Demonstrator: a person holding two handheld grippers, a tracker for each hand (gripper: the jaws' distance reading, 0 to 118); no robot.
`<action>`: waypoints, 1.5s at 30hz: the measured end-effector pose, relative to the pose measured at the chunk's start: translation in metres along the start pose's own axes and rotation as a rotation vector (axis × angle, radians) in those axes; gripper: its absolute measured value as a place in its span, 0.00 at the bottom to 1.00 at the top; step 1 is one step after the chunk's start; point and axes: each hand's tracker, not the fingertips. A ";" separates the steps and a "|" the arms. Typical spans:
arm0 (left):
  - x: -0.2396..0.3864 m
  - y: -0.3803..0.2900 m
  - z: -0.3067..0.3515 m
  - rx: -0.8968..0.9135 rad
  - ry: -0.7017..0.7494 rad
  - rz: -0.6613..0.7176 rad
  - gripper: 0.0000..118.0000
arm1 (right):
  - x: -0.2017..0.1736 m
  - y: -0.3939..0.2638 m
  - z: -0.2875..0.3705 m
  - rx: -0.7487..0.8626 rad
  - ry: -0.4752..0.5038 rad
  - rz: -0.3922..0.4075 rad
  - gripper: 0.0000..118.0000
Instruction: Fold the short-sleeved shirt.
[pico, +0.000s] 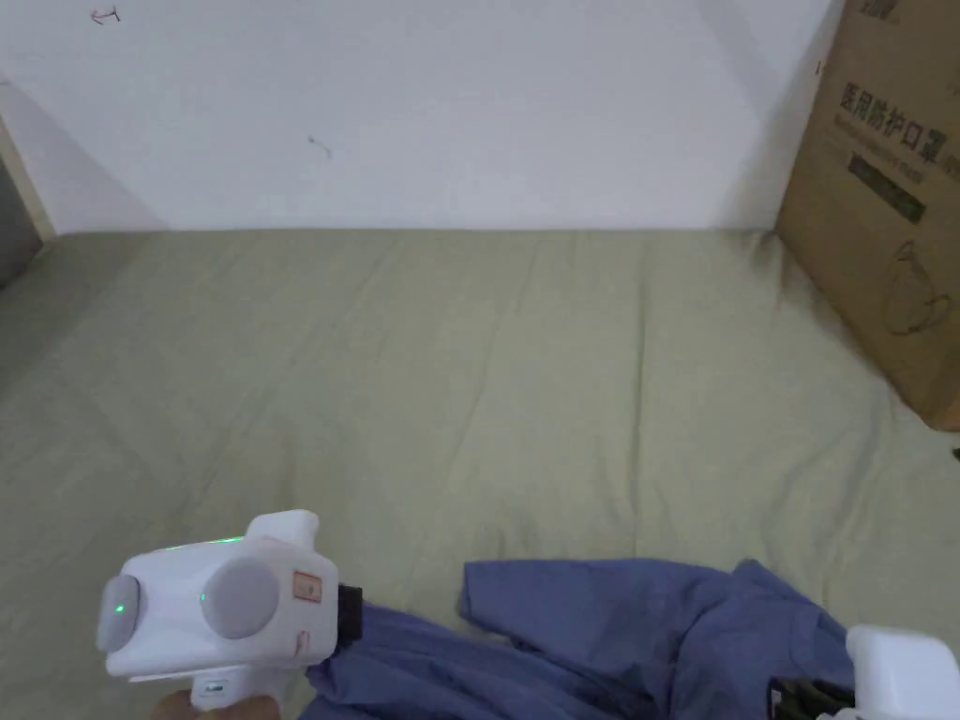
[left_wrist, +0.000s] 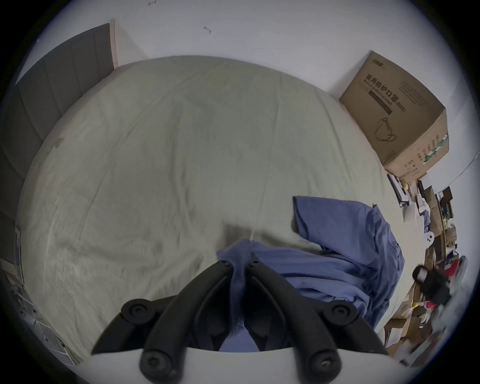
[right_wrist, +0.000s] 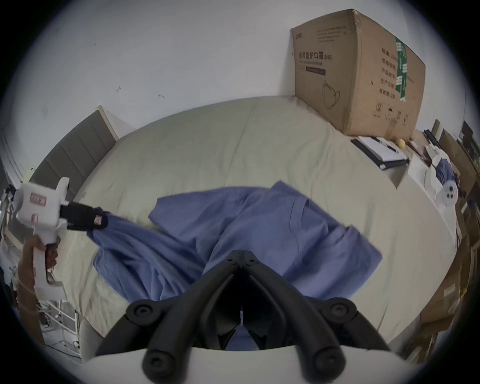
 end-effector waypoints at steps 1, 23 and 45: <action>0.001 -0.001 0.004 0.011 -0.003 -0.008 0.03 | 0.002 0.010 -0.004 0.007 0.002 0.011 0.02; -0.005 -0.018 -0.001 -0.015 0.006 -0.014 0.03 | -0.038 0.102 -0.244 -0.453 -0.021 0.394 0.64; -0.013 -0.010 0.100 0.137 0.042 0.008 0.03 | 0.012 0.189 -0.070 -0.116 0.014 0.156 0.02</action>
